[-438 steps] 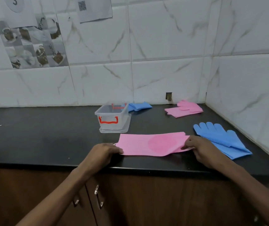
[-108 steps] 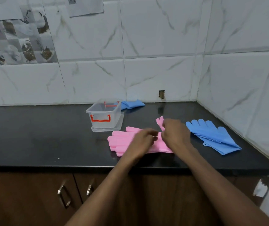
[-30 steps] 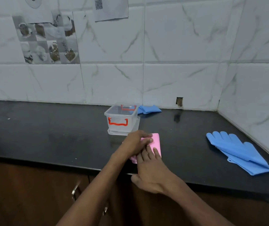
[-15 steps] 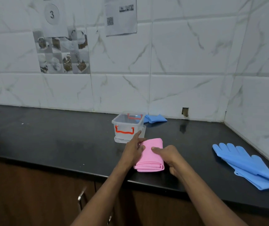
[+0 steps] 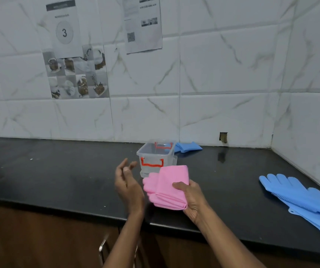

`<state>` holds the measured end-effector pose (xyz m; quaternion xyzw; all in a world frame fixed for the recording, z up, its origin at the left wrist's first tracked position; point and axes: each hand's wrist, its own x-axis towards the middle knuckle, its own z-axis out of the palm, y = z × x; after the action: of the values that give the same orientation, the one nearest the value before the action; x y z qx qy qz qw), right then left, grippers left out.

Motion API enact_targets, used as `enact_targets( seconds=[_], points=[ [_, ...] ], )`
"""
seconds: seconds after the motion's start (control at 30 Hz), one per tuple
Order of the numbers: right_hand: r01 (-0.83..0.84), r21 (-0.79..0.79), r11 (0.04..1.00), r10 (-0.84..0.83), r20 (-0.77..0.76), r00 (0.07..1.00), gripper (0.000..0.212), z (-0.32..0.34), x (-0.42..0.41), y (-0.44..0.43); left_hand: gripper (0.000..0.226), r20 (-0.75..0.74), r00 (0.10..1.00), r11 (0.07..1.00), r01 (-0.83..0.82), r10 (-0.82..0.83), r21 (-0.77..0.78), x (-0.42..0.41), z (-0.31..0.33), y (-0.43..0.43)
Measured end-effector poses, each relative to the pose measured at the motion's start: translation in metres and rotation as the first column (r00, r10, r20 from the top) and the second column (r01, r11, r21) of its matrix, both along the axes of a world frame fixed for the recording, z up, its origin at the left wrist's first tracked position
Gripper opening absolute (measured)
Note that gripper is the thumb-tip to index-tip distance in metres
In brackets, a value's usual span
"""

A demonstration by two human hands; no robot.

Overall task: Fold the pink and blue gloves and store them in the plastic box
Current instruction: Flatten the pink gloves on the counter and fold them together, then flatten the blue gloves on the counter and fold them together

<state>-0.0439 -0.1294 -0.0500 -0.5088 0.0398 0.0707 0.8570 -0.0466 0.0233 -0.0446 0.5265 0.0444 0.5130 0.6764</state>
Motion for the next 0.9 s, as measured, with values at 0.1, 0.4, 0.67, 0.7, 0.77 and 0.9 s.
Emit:
enact_targets(
  seconds=[0.1, 0.4, 0.67, 0.7, 0.77, 0.9],
  points=[
    [-0.018, -0.006, 1.0, 0.018, 0.003, 1.0, 0.044, -0.001, 0.003, 0.032, 0.03, 0.145, 0.989, 0.969, -0.051, 0.016, 0.243, -0.009, 0.006, 0.014],
    [0.178, -0.6, 0.78, -0.171, 0.069, 0.983, 0.039, 0.012, 0.017, 0.057, 0.031, -0.605, 0.776, 0.407, 0.618, -0.178, 0.672, 0.015, 0.005, 0.009],
    [0.207, -0.88, 0.428, 0.033, 0.243, 0.969, 0.032, 0.004, -0.008, -0.016, 0.058, -0.661, 0.715, 0.028, 0.674, 0.227, 0.738, 0.017, -0.009, 0.005],
    [0.228, -0.883, 0.41, 0.04, 0.267, 0.963, 0.032, 0.005, -0.014, -0.031, 0.058, -0.62, 0.71, -0.07, 0.675, 0.335, 0.735, 0.021, -0.007, 0.004],
    [0.239, -0.893, 0.383, 0.058, 0.281, 0.958, 0.035, 0.008, -0.026, -0.067, 0.057, -0.546, 0.693, -0.219, 0.691, 0.472, 0.688, 0.028, -0.001, -0.001],
    [0.335, -0.899, 0.283, 0.012, 0.352, 0.936, 0.029, 0.017, -0.041, -0.139, 0.055, -0.577, 0.644, -0.222, 0.741, 0.502, 0.634, 0.035, 0.005, -0.004]
  ],
)
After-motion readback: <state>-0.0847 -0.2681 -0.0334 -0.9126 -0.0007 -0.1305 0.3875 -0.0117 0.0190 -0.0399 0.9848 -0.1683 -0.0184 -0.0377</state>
